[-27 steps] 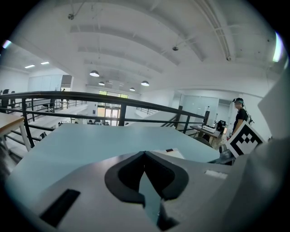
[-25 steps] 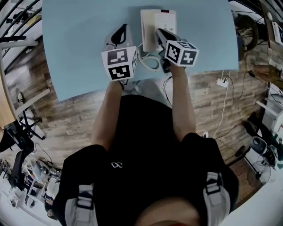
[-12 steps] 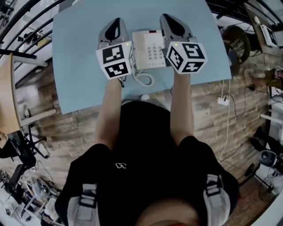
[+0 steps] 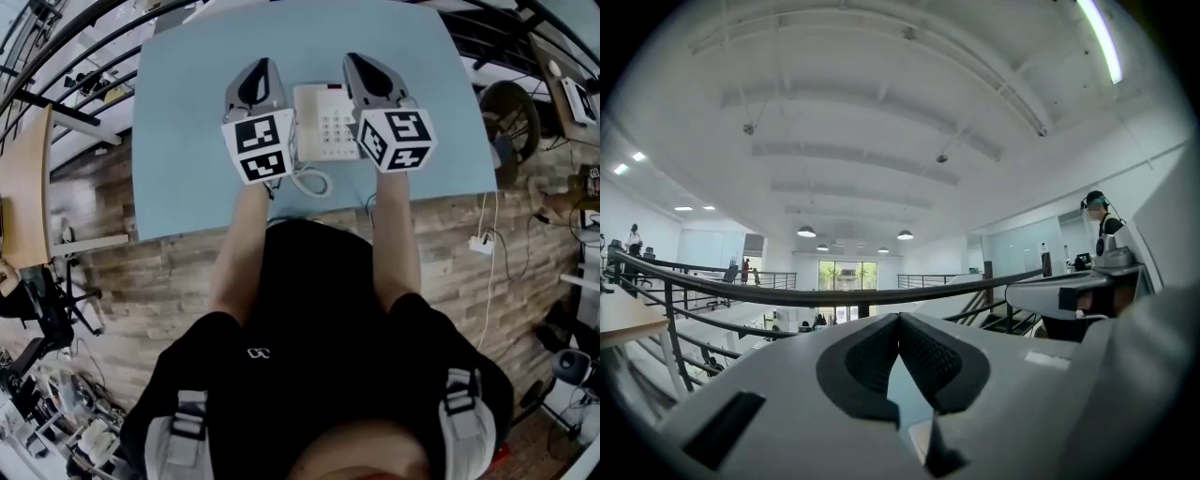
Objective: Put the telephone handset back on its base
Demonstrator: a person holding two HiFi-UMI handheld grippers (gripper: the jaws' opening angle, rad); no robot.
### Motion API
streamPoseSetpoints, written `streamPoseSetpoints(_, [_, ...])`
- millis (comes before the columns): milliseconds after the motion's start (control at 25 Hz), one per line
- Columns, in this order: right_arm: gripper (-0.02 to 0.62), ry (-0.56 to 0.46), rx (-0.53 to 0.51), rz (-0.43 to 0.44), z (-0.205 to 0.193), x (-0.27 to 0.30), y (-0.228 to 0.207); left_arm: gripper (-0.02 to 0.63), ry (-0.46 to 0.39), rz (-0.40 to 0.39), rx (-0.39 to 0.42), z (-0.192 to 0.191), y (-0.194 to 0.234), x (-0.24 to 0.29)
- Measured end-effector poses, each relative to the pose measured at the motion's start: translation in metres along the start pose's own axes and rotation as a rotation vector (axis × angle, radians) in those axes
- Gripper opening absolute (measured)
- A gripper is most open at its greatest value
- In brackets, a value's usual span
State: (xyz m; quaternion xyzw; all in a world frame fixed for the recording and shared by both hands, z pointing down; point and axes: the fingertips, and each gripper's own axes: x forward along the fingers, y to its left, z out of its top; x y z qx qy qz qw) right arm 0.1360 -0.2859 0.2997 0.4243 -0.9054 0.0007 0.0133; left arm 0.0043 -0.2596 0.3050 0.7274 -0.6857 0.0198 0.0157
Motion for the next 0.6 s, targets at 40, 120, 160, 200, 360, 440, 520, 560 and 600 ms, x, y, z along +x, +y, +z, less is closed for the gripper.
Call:
streamPoseSetpoints(40, [-0.005,-0.001,-0.008,0.003,0.0,0.0,0.0,0.0,0.003,0.0,0.0,-0.002,-0.001,0.0])
streamPoseSetpoints(120, [-0.005,-0.004,-0.025,0.01,0.0,0.001,0.001,0.0,0.007,0.002,-0.002,-0.005,-0.002,-0.001])
streamPoseSetpoints(160, [-0.005,-0.009,-0.034,0.014,0.001,0.001,0.002,0.0,0.008,0.005,-0.004,-0.006,-0.002,-0.001])
streamPoseSetpoints(200, [-0.005,-0.015,-0.042,0.018,0.003,0.0,0.001,0.0,0.007,0.012,-0.004,-0.006,-0.002,-0.002])
streamPoseSetpoints(360, [-0.005,-0.03,-0.054,0.019,0.007,0.0,-0.005,0.0,0.008,0.021,-0.002,-0.009,-0.004,-0.001])
streamPoseSetpoints(440, [-0.005,-0.028,-0.062,0.019,0.006,0.002,-0.006,0.0,0.015,0.017,-0.003,-0.011,-0.005,0.002])
streamPoseSetpoints(520, [-0.005,-0.039,-0.054,0.037,0.007,0.003,-0.005,0.0,0.02,0.012,-0.007,-0.012,-0.006,0.004])
streamPoseSetpoints(560, [-0.005,-0.051,-0.042,0.051,0.008,0.004,-0.003,0.0,0.023,0.01,-0.009,-0.013,-0.007,0.005])
streamPoseSetpoints(600, [-0.005,-0.064,-0.03,0.066,0.01,0.004,-0.002,0.0,0.025,0.008,-0.01,-0.014,-0.007,0.006])
